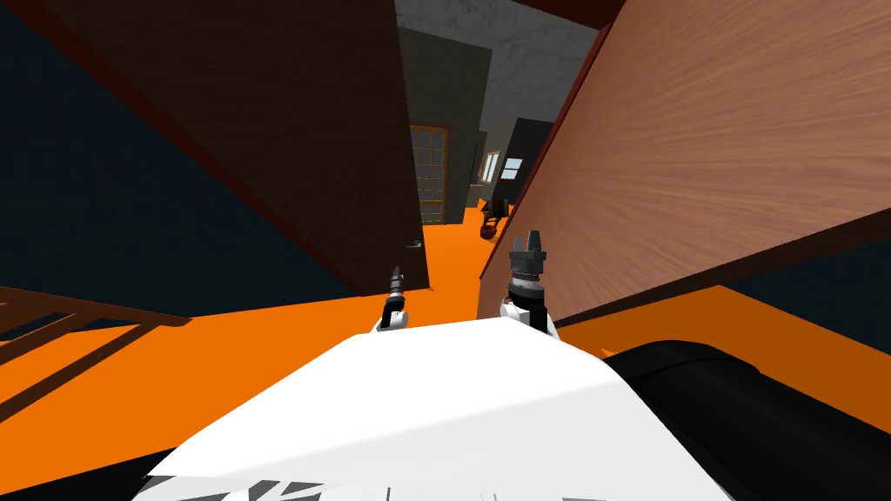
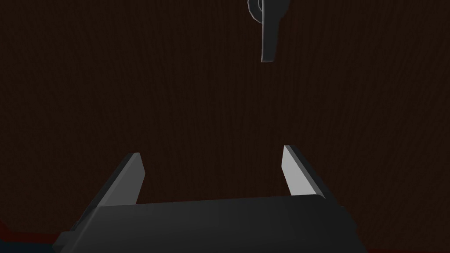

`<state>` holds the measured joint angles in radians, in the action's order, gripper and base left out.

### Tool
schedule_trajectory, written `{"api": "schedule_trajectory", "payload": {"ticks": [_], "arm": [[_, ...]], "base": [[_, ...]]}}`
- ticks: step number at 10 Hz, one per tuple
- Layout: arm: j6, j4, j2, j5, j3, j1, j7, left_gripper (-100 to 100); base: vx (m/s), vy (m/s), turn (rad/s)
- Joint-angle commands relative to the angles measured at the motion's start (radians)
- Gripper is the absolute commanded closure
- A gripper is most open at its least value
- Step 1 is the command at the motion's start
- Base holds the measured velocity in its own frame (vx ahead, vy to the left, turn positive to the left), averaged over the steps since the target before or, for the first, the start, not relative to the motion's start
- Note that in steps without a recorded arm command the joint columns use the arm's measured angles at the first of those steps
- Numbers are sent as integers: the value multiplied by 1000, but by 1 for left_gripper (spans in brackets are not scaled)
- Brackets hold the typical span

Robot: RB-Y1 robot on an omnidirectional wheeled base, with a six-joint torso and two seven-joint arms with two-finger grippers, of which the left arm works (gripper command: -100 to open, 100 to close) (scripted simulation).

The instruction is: Pull the door open

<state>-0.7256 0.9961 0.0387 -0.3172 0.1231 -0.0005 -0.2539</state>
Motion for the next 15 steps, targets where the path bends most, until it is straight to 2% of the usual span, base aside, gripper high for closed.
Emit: {"api": "schedule_trajectory", "payload": {"ticks": [1,4,5,7,8,13,14,15], "arm": [[-17,-48,-6,-12,4,-18,-4,-100],[-34,-115,-17,-32,12,-42,-12,-100],[-34,-115,-17,-32,12,-42,-12,-100],[-44,-152,-24,-43,16,-55,-16,-100],[-53,-188,-31,-53,21,-68,-20,-100],[-81,-291,-57,-84,33,-106,-33,-100],[-75,-274,-54,-81,31,-100,-33,-100],[-72,-279,-31,-79,29,-100,-32,-100]], "base": [[106,5,-39],[95,3,-41],[62,7,-19],[67,15,-29],[128,0,-51],[171,15,-30],[83,-3,-2],[-81,8,-27]]}}
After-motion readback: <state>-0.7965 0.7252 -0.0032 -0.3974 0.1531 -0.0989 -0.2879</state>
